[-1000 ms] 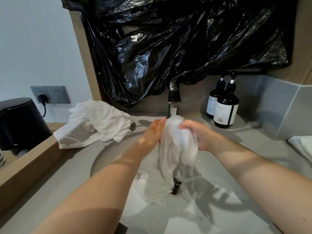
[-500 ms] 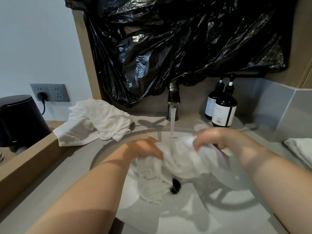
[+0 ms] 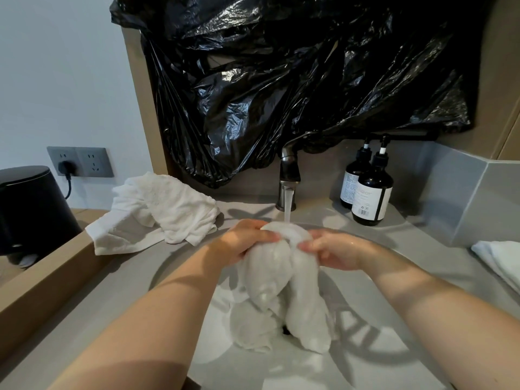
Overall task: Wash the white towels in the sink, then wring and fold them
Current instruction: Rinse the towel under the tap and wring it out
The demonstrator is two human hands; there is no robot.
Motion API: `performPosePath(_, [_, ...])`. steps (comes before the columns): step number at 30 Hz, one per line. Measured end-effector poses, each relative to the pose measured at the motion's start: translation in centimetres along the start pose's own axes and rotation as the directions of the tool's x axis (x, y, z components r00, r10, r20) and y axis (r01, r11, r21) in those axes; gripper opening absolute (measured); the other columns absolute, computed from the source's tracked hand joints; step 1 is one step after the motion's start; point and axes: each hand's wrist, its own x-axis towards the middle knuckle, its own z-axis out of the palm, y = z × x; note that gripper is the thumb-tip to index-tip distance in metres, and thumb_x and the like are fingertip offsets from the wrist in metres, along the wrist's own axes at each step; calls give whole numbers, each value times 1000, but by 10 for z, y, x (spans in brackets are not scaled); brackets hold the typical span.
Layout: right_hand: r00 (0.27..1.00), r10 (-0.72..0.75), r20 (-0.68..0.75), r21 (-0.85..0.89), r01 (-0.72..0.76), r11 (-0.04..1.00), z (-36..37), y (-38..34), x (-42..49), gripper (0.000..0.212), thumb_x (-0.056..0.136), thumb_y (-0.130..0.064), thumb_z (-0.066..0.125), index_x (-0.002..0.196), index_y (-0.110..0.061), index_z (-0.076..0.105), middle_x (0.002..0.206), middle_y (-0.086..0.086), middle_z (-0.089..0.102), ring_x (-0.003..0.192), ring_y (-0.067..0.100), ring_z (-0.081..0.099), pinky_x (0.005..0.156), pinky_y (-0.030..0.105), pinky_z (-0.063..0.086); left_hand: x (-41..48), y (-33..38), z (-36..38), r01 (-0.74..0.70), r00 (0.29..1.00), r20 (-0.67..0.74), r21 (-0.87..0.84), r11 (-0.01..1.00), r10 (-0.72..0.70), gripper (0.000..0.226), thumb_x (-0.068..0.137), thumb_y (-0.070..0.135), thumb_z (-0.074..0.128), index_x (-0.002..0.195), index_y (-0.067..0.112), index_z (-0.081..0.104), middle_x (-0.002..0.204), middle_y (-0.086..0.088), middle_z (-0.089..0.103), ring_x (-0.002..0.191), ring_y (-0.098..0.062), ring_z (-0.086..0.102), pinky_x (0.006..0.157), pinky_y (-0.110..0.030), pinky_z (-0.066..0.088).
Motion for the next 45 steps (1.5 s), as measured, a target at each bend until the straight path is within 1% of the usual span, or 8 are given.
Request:
performPosePath(10, [941,-57,-333,542,241,805,-5,-40,-10,20,84,-5,47,98,1,60,93,17,65,89,31,64,82,40,53,-2,-28,12,140,954,140,568,811,-264,86,52,59,88,127,32,55,110,12,65,111,-17,59,104,-40,45])
performPosePath(15, [950,227,-216,13,-229,973,-23,-25,-22,20,86,5,39,86,-1,59,75,15,64,64,26,66,73,38,52,-4,-14,0,22,992,121,114,993,-36,58,59,11,76,114,1,63,101,-13,68,96,-28,65,95,-44,51])
performPosePath(18, [860,498,-113,-472,-488,734,-23,-6,-23,28,90,6,46,113,-8,54,95,13,64,82,25,65,74,40,55,-7,0,-4,-63,985,144,-187,980,91,37,65,7,61,102,5,66,90,-11,71,81,-23,70,74,-32,57])
performPosePath(24, [982,124,141,-448,-49,893,-10,-10,-12,83,74,-9,73,144,-21,31,141,-1,46,132,14,44,103,27,44,-4,20,19,-151,966,178,-196,969,187,45,67,6,60,112,3,62,97,-16,68,88,-28,66,78,-35,54])
performPosePath(31, [987,-131,-92,-556,58,829,-1,-13,0,52,59,-26,68,108,-11,67,89,5,61,83,15,55,74,27,40,3,8,17,-219,963,-130,124,968,234,29,70,23,82,96,16,71,86,-3,73,79,-19,69,70,-30,56])
performPosePath(38, [943,-60,-329,338,176,924,-2,-21,0,12,68,-2,46,72,-3,58,70,12,55,69,25,56,76,36,45,4,-18,9,-13,992,126,230,973,-17,58,84,43,73,131,17,50,105,5,62,93,-8,62,80,-18,51])
performPosePath(41, [922,-39,-385,487,239,840,0,-29,-7,27,64,-4,45,81,3,65,76,15,64,76,31,65,90,41,47,4,-33,20,70,925,288,513,855,-249,75,71,57,78,133,25,51,128,4,62,119,-18,58,109,-37,42])
performPosePath(45, [872,-12,-489,500,291,816,-1,-33,-11,20,72,-4,38,70,-1,58,63,12,60,63,30,63,73,35,48,5,-34,14,5,950,305,212,977,-70,37,83,33,73,111,9,68,111,-5,71,105,-21,66,99,-34,48])
